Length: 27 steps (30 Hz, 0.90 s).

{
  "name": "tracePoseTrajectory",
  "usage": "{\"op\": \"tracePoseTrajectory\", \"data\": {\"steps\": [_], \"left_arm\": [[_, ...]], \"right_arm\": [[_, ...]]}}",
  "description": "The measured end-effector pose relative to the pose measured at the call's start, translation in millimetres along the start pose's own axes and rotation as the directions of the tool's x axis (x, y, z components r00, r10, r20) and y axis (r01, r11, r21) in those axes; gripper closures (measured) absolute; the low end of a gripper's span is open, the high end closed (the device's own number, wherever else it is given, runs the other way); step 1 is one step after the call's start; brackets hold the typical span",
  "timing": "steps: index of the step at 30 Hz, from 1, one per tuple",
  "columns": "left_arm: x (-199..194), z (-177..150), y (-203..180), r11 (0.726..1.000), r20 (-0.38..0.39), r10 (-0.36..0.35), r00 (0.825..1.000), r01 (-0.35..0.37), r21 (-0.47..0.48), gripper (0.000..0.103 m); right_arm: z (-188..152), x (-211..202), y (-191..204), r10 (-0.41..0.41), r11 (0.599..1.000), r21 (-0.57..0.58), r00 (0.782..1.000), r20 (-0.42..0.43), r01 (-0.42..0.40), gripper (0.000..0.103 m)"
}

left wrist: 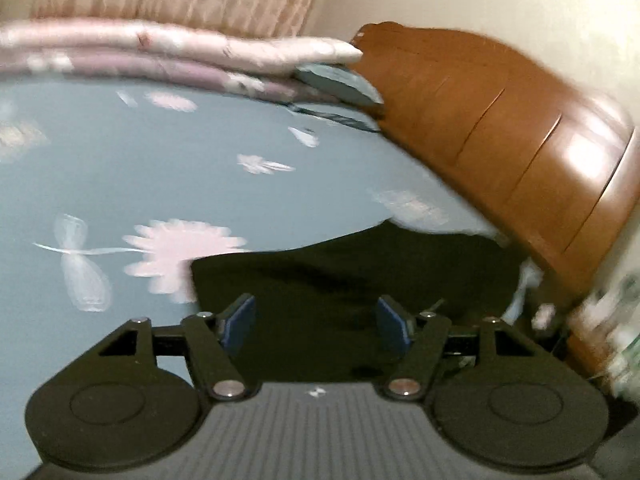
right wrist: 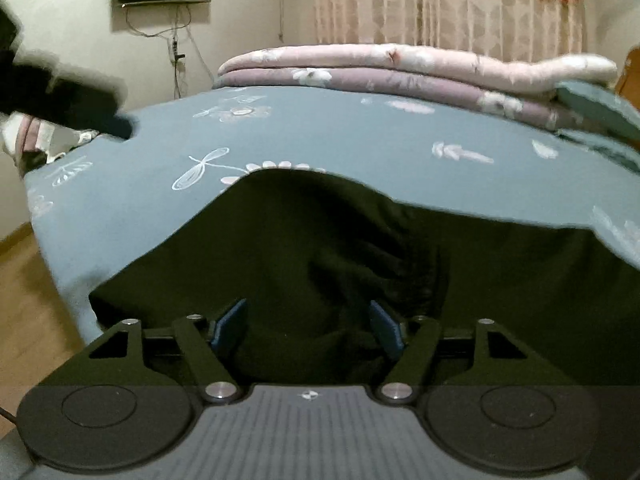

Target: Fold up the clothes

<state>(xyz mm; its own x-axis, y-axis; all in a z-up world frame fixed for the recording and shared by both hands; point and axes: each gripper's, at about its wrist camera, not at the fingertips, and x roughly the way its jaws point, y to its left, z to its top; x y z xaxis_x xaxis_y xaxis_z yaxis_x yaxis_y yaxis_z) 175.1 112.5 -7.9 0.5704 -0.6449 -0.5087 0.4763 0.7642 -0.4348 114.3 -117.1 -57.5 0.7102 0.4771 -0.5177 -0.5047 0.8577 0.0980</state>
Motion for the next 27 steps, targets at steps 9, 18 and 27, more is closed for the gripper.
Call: {"op": "tracePoseTrajectory", "data": {"steps": [9,18,27], "left_arm": [[150.0,22.2,-8.9,0.986,-0.190,-0.121,0.974,0.096,-0.136,0.035],[207.1,24.0,3.6,0.985,-0.246,-0.053,0.968,0.011,-0.172,0.035],[174.7,36.9,-10.1,0.991,-0.189,-0.041,0.981,0.016,-0.132,0.035]], "right_arm": [[-19.9,6.5,-5.6,0.089,0.996,0.024,0.996,0.027,-0.090,0.007],[-26.6,7.3,0.8,0.097,0.995,-0.015,0.995,0.025,-0.097,0.000],[-26.3,-20.1,2.9,0.101,0.995,-0.026,0.980,0.169,-0.098,0.000]]}}
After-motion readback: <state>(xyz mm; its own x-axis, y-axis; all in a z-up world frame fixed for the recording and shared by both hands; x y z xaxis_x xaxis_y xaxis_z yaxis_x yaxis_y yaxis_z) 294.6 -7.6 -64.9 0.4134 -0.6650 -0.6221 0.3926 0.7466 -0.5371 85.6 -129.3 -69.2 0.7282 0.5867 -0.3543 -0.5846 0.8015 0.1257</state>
